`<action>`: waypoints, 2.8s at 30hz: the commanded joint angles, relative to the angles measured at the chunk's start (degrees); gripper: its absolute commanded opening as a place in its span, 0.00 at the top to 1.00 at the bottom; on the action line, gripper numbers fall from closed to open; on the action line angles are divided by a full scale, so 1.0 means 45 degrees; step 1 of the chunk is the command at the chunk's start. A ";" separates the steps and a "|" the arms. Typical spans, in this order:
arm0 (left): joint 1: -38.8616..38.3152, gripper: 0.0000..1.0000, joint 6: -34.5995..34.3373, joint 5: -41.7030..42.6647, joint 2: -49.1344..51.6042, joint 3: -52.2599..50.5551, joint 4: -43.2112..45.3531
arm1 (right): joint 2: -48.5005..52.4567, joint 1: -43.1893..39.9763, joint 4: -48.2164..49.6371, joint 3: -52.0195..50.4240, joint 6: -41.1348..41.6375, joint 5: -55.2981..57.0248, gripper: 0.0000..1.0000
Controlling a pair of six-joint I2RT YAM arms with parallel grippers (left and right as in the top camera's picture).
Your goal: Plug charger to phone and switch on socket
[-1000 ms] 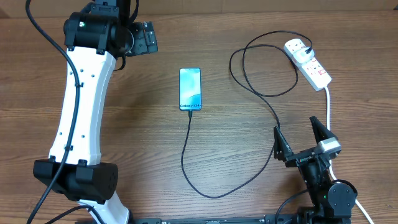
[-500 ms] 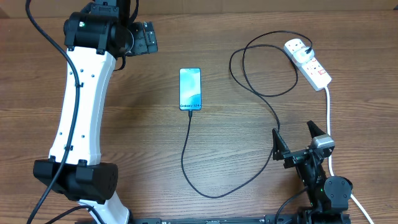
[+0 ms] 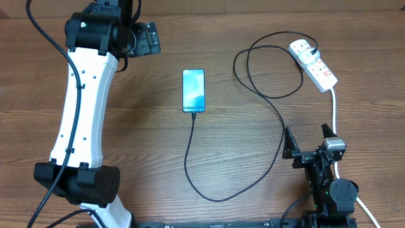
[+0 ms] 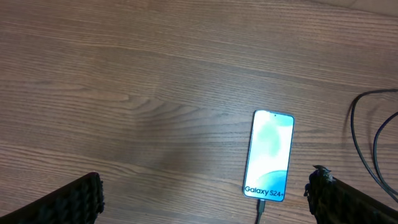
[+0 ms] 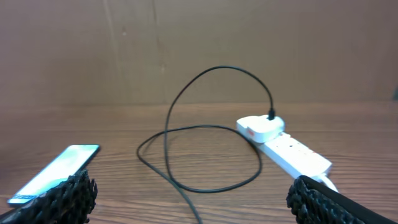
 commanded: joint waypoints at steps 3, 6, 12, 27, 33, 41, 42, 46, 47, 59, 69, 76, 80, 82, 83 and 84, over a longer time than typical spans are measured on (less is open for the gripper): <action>0.0053 0.00 -0.0262 -0.0170 0.0112 -0.0019 0.0015 | -0.0151 0.0087 -0.0005 -0.0131 -0.1647 0.0491 0.00; 0.0049 0.00 -0.0262 -0.0170 0.0112 -0.0019 0.0015 | -0.0151 0.0087 -0.0005 -0.0131 -0.1559 0.0486 0.00; 0.0049 0.00 -0.0262 -0.0170 0.0112 -0.0019 0.0015 | -0.0151 0.0087 -0.0005 -0.0131 -0.0996 0.0476 0.00; 0.0049 0.00 -0.0262 -0.0170 0.0112 -0.0019 0.0010 | -0.0151 0.0087 -0.0015 -0.0131 -0.0670 0.0583 0.00; 0.0049 0.00 -0.0262 -0.0170 0.0112 -0.0019 0.0015 | -0.0151 0.0087 0.0010 -0.0131 -0.0675 0.0573 0.00; 0.0049 0.00 -0.0262 -0.0170 0.0112 -0.0019 0.0015 | -0.0141 0.0063 0.0019 -0.0131 -0.0675 0.0578 0.00; 0.0049 0.00 -0.0262 -0.0170 0.0112 -0.0019 0.0010 | -0.0141 0.0063 0.0015 -0.0126 -0.0675 0.0573 0.00; 0.0049 0.00 -0.0262 -0.0170 0.0112 -0.0019 0.0010 | -0.0141 0.0063 0.0019 -0.0126 -0.0675 0.0573 0.00; 0.0049 0.00 -0.0262 -0.0170 0.0112 -0.0019 0.0015 | -0.0141 0.0063 0.0019 -0.0131 -0.0675 0.0578 0.00; 0.0049 0.00 -0.0262 -0.0165 0.0112 -0.0019 0.0015 | -0.0141 0.0063 0.0019 -0.0131 -0.0675 0.0573 0.00; 0.0053 0.00 -0.0185 -0.0408 -0.0005 -0.0019 -0.0427 | -0.0141 0.0063 0.0019 -0.0131 -0.0675 0.0573 0.00; 0.0044 0.00 -0.0602 -0.0301 -0.1224 -0.0515 -0.1195 | -0.0141 0.0063 0.0019 -0.0131 -0.0680 0.0578 0.00; 0.0073 0.00 -0.0607 -0.0588 -0.2550 -0.1817 -0.0792 | -0.0141 0.0063 0.0019 -0.0131 -0.0675 0.0578 0.00; 0.0073 0.00 -0.0607 -0.0651 -0.3385 -0.2875 -0.0277 | -0.0141 0.0063 0.0019 -0.0131 -0.0675 0.0573 0.00; 0.0073 0.00 -0.0602 -0.0656 -0.3881 -0.3565 0.0068 | -0.0141 0.0063 0.0019 -0.0131 -0.0675 0.0573 0.00; 0.0107 0.00 -0.0602 -0.0646 -0.4595 -0.4614 0.0636 | -0.0141 0.0063 0.0019 -0.0126 -0.0675 0.0573 0.00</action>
